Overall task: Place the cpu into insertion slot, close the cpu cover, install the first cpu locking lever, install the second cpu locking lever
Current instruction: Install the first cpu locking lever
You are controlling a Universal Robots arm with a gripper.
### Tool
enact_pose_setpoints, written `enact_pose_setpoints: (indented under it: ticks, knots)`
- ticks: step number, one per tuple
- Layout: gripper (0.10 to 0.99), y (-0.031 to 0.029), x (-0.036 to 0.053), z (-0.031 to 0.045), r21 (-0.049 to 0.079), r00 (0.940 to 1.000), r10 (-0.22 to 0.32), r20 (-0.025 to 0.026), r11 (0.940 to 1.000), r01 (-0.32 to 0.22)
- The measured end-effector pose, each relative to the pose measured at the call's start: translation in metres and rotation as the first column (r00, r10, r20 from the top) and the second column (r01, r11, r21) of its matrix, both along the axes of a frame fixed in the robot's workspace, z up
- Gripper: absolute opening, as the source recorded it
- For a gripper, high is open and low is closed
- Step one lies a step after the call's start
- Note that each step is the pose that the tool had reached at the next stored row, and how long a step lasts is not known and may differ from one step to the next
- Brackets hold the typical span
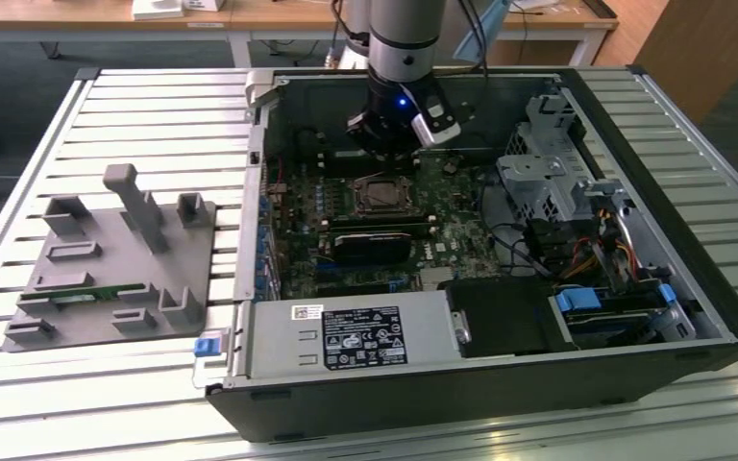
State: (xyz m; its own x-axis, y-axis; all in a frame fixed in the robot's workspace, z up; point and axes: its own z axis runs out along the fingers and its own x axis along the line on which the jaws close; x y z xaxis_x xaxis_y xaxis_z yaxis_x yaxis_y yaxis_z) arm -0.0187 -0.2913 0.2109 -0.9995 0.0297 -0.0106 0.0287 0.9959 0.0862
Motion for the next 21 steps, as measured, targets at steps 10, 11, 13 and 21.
enact_pose_setpoints:
  ticks: [10, 11, 13, 21]
  knots:
    - [0.106, 0.0000, 0.0023, -0.0094, 0.000, 1.0000, 0.000, 0.0000, 1.0000, 0.000]
    - [0.106, 0.0000, 0.0024, -0.0102, 0.000, 1.0000, 0.000, 0.0000, 1.0000, 0.000]
    - [0.106, 0.0000, 0.0024, -0.0107, 0.000, 1.0000, 0.000, -0.0001, 1.0000, 0.000]
    - [0.106, 0.0000, 0.0025, -0.0103, 0.000, 1.0000, 0.001, 0.0000, 1.0000, -0.001]
